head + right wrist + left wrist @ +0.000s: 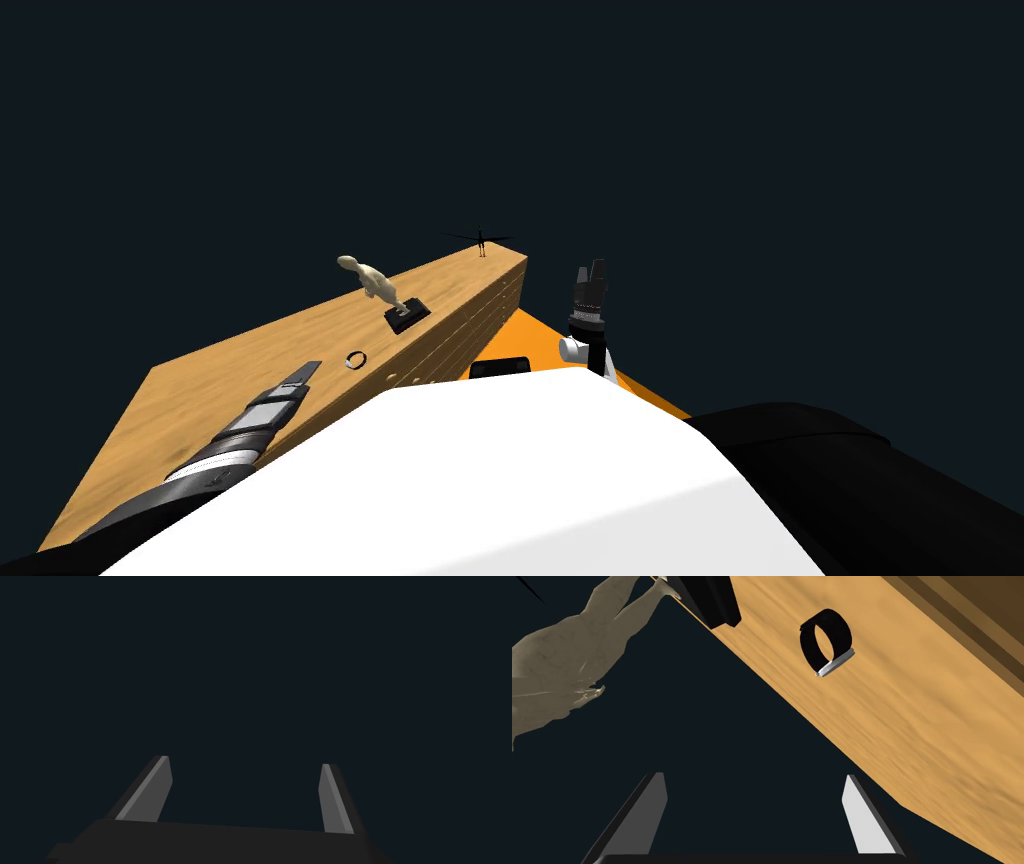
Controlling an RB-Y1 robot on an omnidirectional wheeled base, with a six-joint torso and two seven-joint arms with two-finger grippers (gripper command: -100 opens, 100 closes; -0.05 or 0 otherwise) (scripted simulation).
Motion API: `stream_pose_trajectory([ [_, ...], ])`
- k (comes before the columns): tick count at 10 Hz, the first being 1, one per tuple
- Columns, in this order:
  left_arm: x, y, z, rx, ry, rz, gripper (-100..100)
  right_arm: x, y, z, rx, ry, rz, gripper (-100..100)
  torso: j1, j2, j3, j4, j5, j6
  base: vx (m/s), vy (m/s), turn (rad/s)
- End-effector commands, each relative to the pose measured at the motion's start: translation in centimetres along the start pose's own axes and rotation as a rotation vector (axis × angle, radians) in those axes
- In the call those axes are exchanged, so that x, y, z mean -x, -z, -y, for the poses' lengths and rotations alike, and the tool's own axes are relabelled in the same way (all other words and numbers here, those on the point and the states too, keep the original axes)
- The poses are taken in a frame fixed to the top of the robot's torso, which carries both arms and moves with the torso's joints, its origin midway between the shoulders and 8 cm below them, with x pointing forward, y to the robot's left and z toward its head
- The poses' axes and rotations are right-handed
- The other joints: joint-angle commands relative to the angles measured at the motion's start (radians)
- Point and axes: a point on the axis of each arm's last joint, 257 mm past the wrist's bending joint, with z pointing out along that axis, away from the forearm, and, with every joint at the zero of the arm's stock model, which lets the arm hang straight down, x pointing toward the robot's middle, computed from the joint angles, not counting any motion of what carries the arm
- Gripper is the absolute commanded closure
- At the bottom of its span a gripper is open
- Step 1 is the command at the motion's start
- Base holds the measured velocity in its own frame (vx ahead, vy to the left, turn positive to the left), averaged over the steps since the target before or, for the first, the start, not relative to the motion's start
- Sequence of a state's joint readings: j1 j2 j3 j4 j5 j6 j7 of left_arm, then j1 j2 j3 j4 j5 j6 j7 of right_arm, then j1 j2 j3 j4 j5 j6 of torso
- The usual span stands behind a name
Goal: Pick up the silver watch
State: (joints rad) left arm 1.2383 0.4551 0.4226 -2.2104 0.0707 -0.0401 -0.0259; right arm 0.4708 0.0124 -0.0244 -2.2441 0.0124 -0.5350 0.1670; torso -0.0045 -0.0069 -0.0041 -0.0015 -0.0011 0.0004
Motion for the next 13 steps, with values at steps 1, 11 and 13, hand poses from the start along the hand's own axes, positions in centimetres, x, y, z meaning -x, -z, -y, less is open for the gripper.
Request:
stream_pose_trajectory([
  [1, -0.2, 1.1, -3.5, 0.084, -0.046, -0.037, -100, 0.0, 0.0, 0.0, 0.0, 0.0, 0.0, 0, 0.0, 0.0, 0.0, 0.0, 0.0, 0.0, 0.132, -0.063, -0.123],
  [11, 1.0, 8.7, -16.4, 0.444, -0.263, -0.232, -100, 0.0, 0.0, 0.0, 0.0, 0.0, 0.0, 0, 0.001, 0.002, 0.001, 0.001, 0.0, 0.0, 0.108, -0.046, -0.087],
  [13, 1.6, 10.4, -18.4, 0.505, -0.307, -0.27, -100, 0.0, 0.0, 0.0, 0.0, 0.0, 0.0, 0, 0.002, 0.0, 0.0, 0.0, 0.0, 0.0, 0.116, -0.027, -0.101],
])
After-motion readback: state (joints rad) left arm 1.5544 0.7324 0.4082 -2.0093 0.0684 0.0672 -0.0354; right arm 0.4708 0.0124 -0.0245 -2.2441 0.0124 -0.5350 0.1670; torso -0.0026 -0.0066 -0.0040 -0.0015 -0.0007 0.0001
